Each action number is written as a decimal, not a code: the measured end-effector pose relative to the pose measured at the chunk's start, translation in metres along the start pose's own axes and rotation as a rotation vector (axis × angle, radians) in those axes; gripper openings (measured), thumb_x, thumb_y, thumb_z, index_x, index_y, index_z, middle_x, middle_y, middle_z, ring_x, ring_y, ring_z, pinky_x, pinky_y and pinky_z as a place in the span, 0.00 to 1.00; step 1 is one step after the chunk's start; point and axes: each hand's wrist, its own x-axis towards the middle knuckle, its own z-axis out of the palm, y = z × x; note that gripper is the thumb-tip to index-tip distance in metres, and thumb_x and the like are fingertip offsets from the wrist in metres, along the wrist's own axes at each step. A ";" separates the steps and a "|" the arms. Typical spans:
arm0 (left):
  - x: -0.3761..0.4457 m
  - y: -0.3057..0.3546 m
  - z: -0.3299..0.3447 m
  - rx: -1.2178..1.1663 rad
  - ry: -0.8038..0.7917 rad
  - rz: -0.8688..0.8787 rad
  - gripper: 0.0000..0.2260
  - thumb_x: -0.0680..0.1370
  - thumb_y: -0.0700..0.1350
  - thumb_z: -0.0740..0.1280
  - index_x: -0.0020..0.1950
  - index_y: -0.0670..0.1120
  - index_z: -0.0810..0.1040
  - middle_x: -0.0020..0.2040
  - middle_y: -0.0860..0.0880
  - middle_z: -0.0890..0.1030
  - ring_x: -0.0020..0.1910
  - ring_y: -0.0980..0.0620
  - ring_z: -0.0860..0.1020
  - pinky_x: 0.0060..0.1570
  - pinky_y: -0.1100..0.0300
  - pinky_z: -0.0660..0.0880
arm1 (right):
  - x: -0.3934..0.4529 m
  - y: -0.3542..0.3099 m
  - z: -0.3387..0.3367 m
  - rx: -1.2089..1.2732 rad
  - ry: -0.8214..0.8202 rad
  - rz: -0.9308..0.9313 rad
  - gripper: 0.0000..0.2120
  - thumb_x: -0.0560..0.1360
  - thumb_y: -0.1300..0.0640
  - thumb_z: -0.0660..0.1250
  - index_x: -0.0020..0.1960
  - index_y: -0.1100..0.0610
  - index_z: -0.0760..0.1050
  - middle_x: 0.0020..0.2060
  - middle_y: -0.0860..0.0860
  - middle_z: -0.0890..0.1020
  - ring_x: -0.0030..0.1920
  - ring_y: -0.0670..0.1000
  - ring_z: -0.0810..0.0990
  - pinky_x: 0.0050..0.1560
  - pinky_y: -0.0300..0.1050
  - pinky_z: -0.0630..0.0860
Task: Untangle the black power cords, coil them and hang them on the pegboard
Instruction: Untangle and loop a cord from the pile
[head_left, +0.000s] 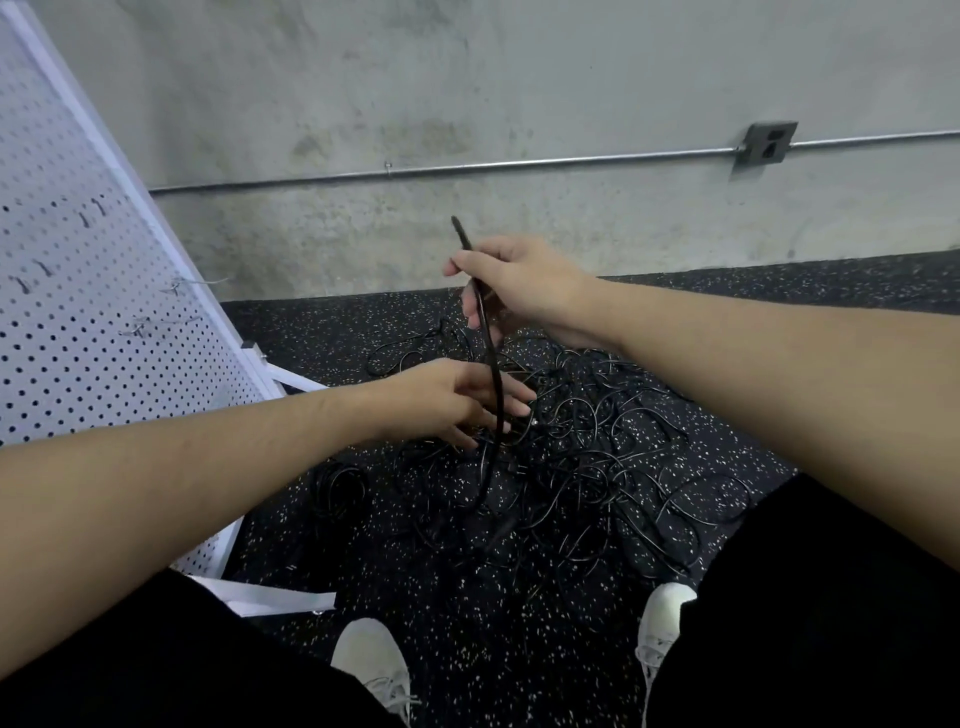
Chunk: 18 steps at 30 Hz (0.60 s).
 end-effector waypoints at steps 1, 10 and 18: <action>-0.002 0.004 0.001 -0.073 -0.054 -0.006 0.18 0.77 0.37 0.60 0.63 0.52 0.78 0.61 0.51 0.85 0.62 0.49 0.82 0.60 0.47 0.80 | 0.001 0.001 -0.002 0.004 0.024 0.006 0.10 0.85 0.54 0.59 0.53 0.56 0.78 0.31 0.51 0.80 0.31 0.47 0.80 0.27 0.41 0.73; 0.005 0.024 0.011 -0.246 0.033 0.006 0.07 0.85 0.45 0.62 0.50 0.44 0.76 0.51 0.43 0.87 0.45 0.45 0.86 0.47 0.52 0.83 | -0.003 0.008 -0.012 -0.022 0.009 0.206 0.23 0.84 0.38 0.54 0.65 0.53 0.75 0.46 0.56 0.86 0.43 0.51 0.84 0.38 0.46 0.82; 0.012 0.035 -0.019 -0.759 0.386 0.133 0.08 0.86 0.45 0.59 0.54 0.42 0.75 0.47 0.43 0.86 0.44 0.45 0.87 0.41 0.56 0.85 | -0.025 0.038 -0.029 -0.466 -0.523 0.359 0.29 0.79 0.30 0.55 0.73 0.45 0.72 0.64 0.42 0.81 0.62 0.44 0.79 0.69 0.56 0.74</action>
